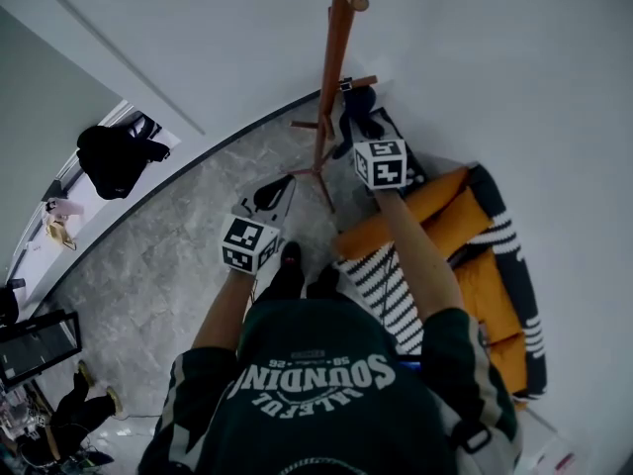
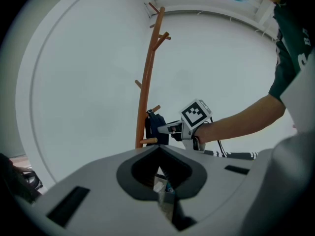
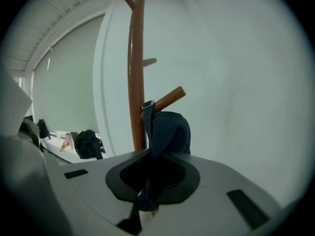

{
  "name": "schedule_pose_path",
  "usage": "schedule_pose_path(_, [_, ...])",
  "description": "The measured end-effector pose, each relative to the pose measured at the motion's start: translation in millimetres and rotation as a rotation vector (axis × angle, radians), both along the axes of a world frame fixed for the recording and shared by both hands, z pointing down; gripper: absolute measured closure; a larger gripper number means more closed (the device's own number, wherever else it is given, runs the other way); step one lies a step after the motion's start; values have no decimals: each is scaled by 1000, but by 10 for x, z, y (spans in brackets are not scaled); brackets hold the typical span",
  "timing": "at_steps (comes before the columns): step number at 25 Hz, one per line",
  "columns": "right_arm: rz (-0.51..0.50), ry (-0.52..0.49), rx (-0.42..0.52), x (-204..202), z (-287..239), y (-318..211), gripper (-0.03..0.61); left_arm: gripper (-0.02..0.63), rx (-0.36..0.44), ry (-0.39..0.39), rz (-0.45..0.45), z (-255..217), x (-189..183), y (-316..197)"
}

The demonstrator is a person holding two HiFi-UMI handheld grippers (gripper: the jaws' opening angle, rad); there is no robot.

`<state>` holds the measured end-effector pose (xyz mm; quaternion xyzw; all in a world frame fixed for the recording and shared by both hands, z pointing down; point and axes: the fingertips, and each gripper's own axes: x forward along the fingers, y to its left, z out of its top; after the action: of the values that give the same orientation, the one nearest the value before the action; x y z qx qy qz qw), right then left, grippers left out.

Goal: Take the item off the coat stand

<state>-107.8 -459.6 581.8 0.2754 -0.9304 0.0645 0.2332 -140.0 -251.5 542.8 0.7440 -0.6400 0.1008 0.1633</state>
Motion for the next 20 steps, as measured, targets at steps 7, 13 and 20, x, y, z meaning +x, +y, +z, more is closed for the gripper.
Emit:
schedule_pose_path(7, [22,-19,31,109,-224,-31,554,614,13,-12,24,-82,26,-26])
schedule_pose_path(13, [48,-36,61,227,-431,-79,554,612,29,-21,37,-165,8,-52])
schedule_pose_path(20, [86,-49,83,402,-593,-120,554,614,58,-29,59,-264,-9,-149])
